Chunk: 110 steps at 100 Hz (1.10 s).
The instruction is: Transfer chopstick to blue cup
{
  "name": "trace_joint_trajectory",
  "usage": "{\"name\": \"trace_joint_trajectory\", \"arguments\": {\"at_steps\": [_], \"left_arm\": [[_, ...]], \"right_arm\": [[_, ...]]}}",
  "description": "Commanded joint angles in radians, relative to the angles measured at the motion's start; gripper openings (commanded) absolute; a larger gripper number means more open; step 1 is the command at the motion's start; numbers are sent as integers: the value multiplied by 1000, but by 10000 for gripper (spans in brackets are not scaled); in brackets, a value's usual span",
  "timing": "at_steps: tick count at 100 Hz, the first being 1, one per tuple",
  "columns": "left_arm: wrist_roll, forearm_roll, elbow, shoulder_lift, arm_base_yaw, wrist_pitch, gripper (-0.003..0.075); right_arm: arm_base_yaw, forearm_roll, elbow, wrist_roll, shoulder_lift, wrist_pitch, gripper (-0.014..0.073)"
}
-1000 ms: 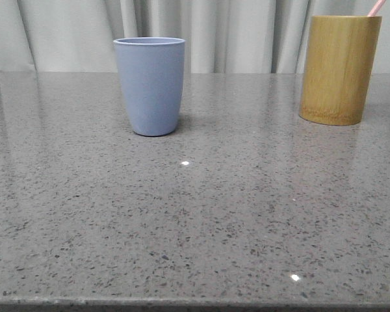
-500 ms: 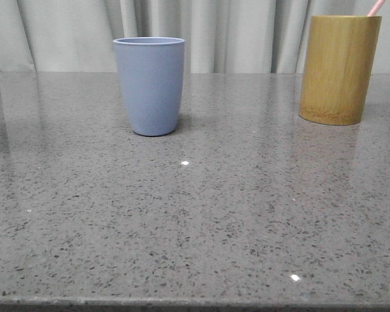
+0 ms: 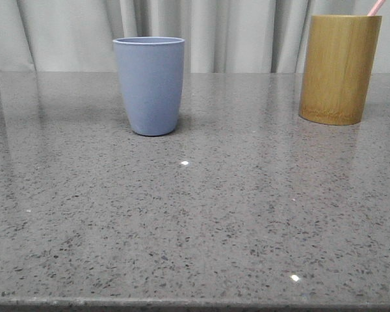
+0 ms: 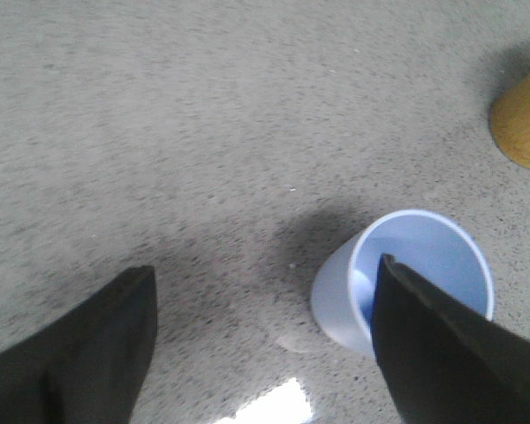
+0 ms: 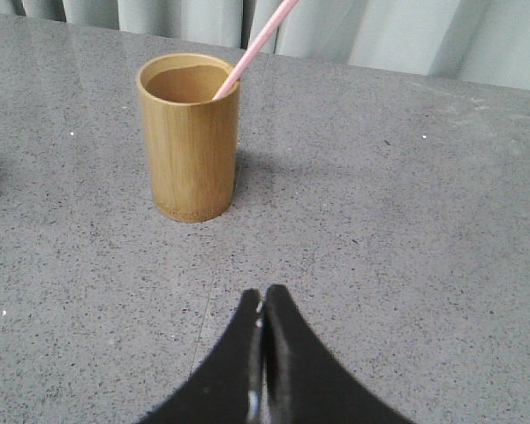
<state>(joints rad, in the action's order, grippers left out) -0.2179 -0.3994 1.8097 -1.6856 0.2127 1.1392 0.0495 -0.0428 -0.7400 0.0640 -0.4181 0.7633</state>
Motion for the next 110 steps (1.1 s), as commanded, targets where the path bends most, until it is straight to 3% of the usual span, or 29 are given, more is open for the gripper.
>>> {"name": "trace_joint_trajectory", "arguments": {"at_steps": [1, 37, 96, 110], "left_arm": [[9, -37, 57, -3, 35, -29, 496], [25, 5, 86, -111, 112, -9, 496], [25, 4, 86, -182, 127, 94, 491], [25, -5, 86, -186, 127, 102, 403]], "right_arm": [[-1, 5, -25, 9, -6, -67, -66], [-1, 5, -25, 9, -6, -69, -66], [-1, 5, -25, 9, -6, -75, -66], [-1, 5, -25, 9, -6, -76, -66]]}}
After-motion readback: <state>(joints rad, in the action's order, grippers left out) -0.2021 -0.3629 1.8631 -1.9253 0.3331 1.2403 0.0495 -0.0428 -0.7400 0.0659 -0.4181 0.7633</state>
